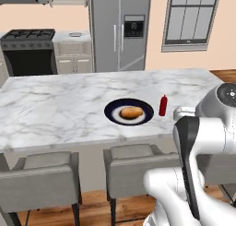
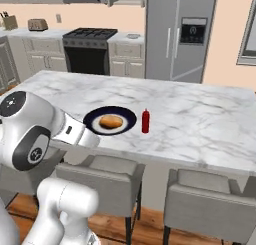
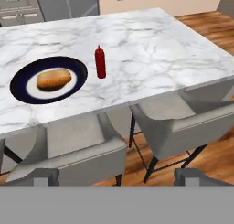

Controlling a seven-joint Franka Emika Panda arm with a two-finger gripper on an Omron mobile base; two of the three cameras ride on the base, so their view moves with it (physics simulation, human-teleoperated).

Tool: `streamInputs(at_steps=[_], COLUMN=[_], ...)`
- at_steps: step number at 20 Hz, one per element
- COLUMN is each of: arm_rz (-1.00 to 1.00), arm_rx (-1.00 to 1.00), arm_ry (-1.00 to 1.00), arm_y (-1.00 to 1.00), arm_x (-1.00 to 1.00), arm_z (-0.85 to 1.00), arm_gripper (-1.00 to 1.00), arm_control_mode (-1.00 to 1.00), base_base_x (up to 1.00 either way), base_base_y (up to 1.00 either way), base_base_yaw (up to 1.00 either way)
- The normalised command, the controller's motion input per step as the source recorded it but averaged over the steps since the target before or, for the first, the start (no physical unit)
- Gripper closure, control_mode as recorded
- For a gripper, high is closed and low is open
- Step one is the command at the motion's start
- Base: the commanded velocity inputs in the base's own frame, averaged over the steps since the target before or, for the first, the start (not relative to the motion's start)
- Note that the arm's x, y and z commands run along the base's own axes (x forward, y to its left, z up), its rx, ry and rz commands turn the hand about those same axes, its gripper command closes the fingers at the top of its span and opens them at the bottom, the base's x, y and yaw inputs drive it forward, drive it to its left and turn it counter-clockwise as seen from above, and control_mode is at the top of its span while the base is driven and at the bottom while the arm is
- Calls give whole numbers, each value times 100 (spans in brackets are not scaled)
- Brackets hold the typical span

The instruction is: Move the hot dog bun to the plate on the dining table and place the condiment next to that plate. Then navigate to the fridge and take the sausage and place it on the plate as well.

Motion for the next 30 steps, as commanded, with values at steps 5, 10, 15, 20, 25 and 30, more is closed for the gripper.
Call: streamInputs(at_steps=[5,10,15,20,25,30], arm_rz=[0,0,0,0,0,0], arm_rx=[0,0,0,0,0,0], arm_ry=[0,0,0,0,0,0], arm_y=[0,0,0,0,0,0], arm_x=[0,0,0,0,0,0], arm_z=[0,0,0,0,0,0], arm_gripper=[-100,-100,-100,-100,-100,-100], arm_control_mode=[100,100,100,100,100,100], base_base_x=[-7,0,11,33,56,62], base_base_y=[-100,-100,-100,-100,-100,-100], base_base_yaw=[-2,0,0,0,3,5])
